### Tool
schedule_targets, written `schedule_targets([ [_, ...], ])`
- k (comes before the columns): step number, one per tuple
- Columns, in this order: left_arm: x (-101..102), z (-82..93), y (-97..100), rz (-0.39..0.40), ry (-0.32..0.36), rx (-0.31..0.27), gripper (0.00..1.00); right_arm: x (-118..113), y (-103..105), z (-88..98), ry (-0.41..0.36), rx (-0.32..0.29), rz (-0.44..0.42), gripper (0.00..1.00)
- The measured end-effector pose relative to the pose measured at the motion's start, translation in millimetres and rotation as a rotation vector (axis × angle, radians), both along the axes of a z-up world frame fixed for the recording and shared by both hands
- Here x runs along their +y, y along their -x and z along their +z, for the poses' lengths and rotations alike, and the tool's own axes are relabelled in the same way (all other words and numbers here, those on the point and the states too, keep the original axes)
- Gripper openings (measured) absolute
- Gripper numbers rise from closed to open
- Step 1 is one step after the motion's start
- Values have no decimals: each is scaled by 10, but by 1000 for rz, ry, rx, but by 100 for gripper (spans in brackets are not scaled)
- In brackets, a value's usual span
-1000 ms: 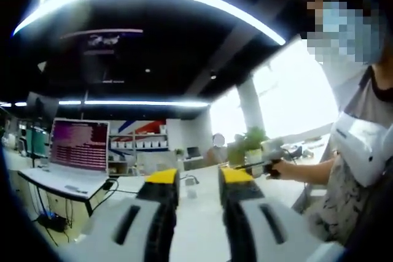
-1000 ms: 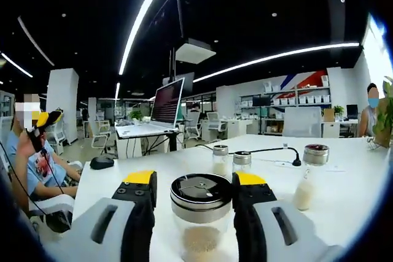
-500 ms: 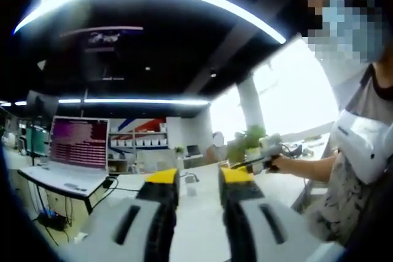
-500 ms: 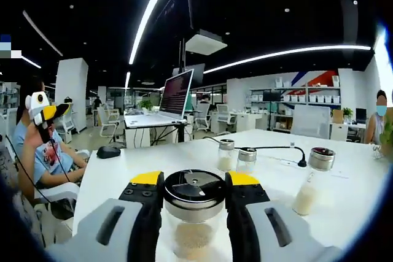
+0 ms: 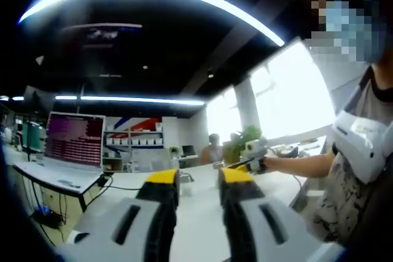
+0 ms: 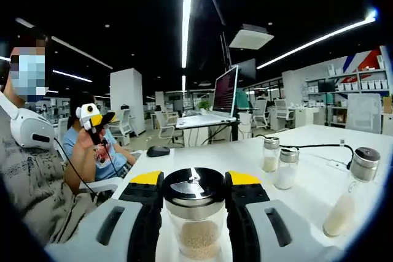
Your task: Rotate the seasoning bottle until the label or dispensing opening points toward the visible target arrow and the bottle remains upright within the marked orientation range
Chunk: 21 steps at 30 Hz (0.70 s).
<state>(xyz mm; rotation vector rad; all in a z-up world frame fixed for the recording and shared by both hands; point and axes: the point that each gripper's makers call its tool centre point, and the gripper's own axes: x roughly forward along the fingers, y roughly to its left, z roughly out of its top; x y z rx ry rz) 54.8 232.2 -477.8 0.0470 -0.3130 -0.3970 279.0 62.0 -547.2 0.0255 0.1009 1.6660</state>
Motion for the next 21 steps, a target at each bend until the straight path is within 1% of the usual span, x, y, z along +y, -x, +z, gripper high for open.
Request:
schedule_targets([
  [1, -2, -3, 0, -1, 0, 0, 27, -16, 4, -16, 0, 25, 24, 40],
  [3, 0, -6, 3, -3, 1, 2, 27, 8, 34, -19, 4, 27, 11, 41],
  [4, 7, -5, 4, 0, 0, 2, 27, -6, 36, -33, 18, -19, -11, 43],
  [5, 20, 0, 7, 4, 1, 0, 27, -11, 65, -23, 18, -52, -27, 50],
  [6, 34, 6, 9, 7, 4, -2, 27, -7, 95, -4, 10, -51, -58, 59],
  [7, 46, 11, 9, 9, 8, -3, 27, -1, 93, 7, 3, -42, -108, 71],
  [8, 53, 12, 6, 9, 11, -4, 27, -5, 93, 16, -3, -42, -150, 77],
  [9, 54, 6, 0, 9, 13, -2, 27, -34, 73, 2, 5, -58, -221, 77],
  [10, 52, -6, -8, 10, 12, 1, 27, -82, 65, 4, 10, -101, -274, 72],
  [11, 48, -19, -15, 12, 10, 4, 27, -111, 93, 91, -48, -146, -312, 68],
  [12, 44, -30, -20, 14, 8, 7, 27, -158, 104, 128, -80, -115, -369, 65],
  [14, 29, -42, -26, 15, 6, 11, 27, -224, 86, 139, -107, -68, -463, 62],
  [15, 21, -43, -26, 15, 5, 11, 27, -252, 73, 128, -112, -52, -513, 60],
  [16, 7, -46, -24, 13, 3, 13, 27, -259, 75, 99, -100, -47, -545, 57],
  [17, -3, -48, -20, 13, -1, 13, 27, -267, 60, 67, -92, -28, -583, 55],
  [18, -8, -45, -13, 13, -3, 12, 27, -257, 49, 51, -82, -28, -601, 54],
  [21, -17, -35, 13, 17, -7, 5, 27, -189, -1, 23, -66, -30, -628, 55],
])
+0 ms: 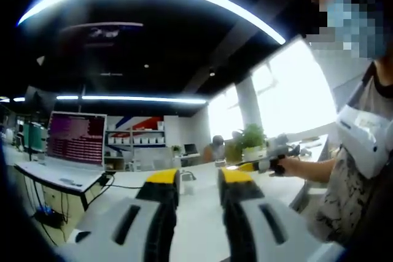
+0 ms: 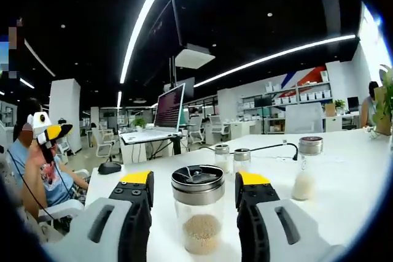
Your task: Rotate the seasoning bottle until the label or dispensing opening points toward the visible target arrow and the bottle remains upright within the marked orientation range
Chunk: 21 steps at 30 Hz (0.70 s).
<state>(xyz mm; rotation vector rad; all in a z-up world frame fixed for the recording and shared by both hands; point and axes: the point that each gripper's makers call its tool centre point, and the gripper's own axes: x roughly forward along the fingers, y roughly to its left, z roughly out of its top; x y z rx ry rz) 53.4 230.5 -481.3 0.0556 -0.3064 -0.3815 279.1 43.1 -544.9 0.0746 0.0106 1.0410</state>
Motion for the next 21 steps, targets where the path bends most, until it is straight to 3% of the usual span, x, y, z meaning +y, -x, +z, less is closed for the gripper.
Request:
schedule_targets([
  [7, 63, 19, 12, 15, 9, -6, 27, 103, -14, -27, 21, 16, -6, 53],
  [9, 81, 8, -3, 17, 10, -2, 27, 95, -28, -11, 20, 9, -7, 47],
  [10, 88, 1, -12, 18, 10, 1, 27, 94, -31, -17, 31, 8, 1, 40],
  [16, 90, -20, -33, 11, 11, 9, 27, 100, -9, -6, 49, 13, 33, 38],
  [21, 86, -17, -27, 11, 10, 8, 27, 117, 23, -16, 54, 32, 131, 38],
])
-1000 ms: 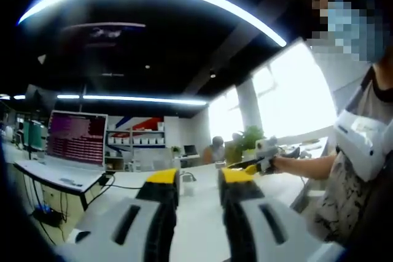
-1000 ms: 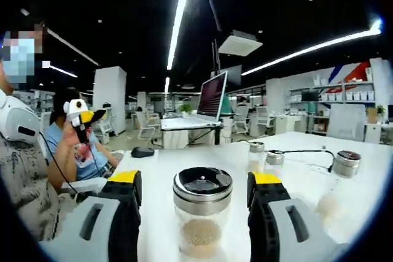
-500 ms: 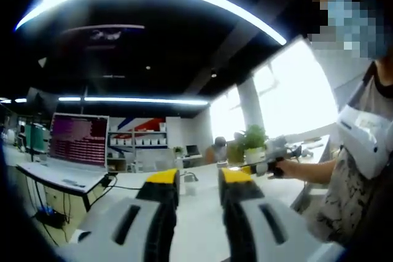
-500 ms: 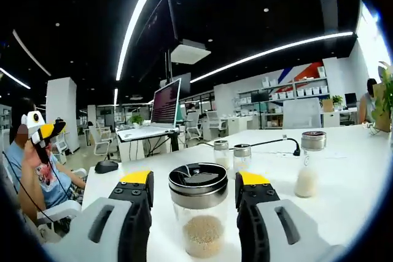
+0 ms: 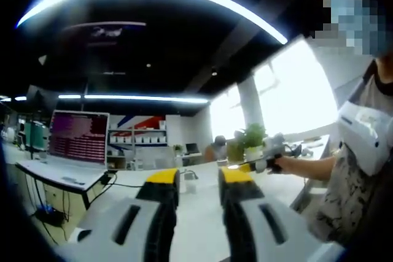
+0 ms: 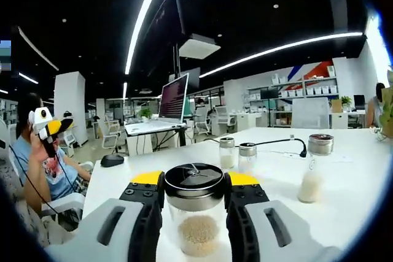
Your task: Rotate the seasoning bottle until the label or dispensing opening points toward the visible target arrow and the bottle remains upright within the marked orientation range
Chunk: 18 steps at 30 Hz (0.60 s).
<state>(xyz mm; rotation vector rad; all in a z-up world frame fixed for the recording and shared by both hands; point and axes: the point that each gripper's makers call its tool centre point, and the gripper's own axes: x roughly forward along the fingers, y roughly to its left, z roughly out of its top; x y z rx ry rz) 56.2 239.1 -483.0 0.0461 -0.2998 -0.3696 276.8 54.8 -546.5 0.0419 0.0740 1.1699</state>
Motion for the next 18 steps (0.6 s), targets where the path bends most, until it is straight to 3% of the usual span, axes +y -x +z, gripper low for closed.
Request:
schedule_targets([
  [3, -6, 23, 21, -12, 11, -6, 27, 2, 43, -6, 15, -25, 94, 38],
  [5, -42, 73, 65, -36, 23, -27, 27, -6, 59, -16, 17, 10, 149, 38],
  [9, -54, 106, 92, -45, 27, -40, 27, -6, 36, -29, 38, 15, 244, 38],
  [14, -71, 95, 80, -61, 39, -39, 27, -5, 27, -39, -30, 67, 380, 38],
  [18, -83, 63, 50, -54, 25, -23, 27, -35, -52, -25, -72, 91, 407, 38],
])
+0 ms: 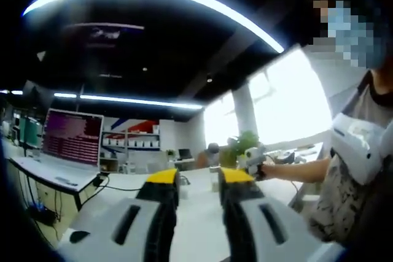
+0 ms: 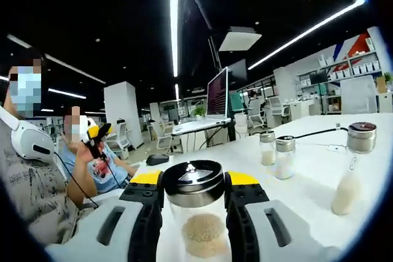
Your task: Rotate the seasoning bottle until the label or dispensing opening points toward the visible target arrow and the bottle remains upright within the marked orientation range
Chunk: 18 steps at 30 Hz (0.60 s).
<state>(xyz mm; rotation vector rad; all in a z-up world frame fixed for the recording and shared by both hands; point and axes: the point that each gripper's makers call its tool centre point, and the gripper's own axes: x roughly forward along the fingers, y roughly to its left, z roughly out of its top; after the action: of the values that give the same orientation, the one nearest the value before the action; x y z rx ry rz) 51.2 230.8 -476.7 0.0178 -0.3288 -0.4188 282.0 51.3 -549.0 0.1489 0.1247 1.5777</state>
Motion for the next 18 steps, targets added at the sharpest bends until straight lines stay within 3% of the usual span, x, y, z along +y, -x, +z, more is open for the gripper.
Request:
schedule_targets([
  [5, -3, 0, 6, -3, 5, -2, 27, -44, -13, 23, 16, -53, 28, 38],
  [9, 14, -7, 5, 2, 5, -1, 27, -111, -169, 32, 6, -43, 56, 38],
  [13, 13, -10, 8, 3, 3, -2, 27, -50, -90, 35, -25, -39, 48, 39],
  [15, 15, -4, 13, 4, 1, -4, 27, -28, -84, -20, 9, 25, -7, 43],
  [17, 24, 5, 17, 7, 2, -8, 27, -13, 6, 43, -52, 90, -5, 50],
  [18, 29, 7, 18, 7, 5, -10, 27, -13, 28, 16, -48, 104, -25, 56],
])
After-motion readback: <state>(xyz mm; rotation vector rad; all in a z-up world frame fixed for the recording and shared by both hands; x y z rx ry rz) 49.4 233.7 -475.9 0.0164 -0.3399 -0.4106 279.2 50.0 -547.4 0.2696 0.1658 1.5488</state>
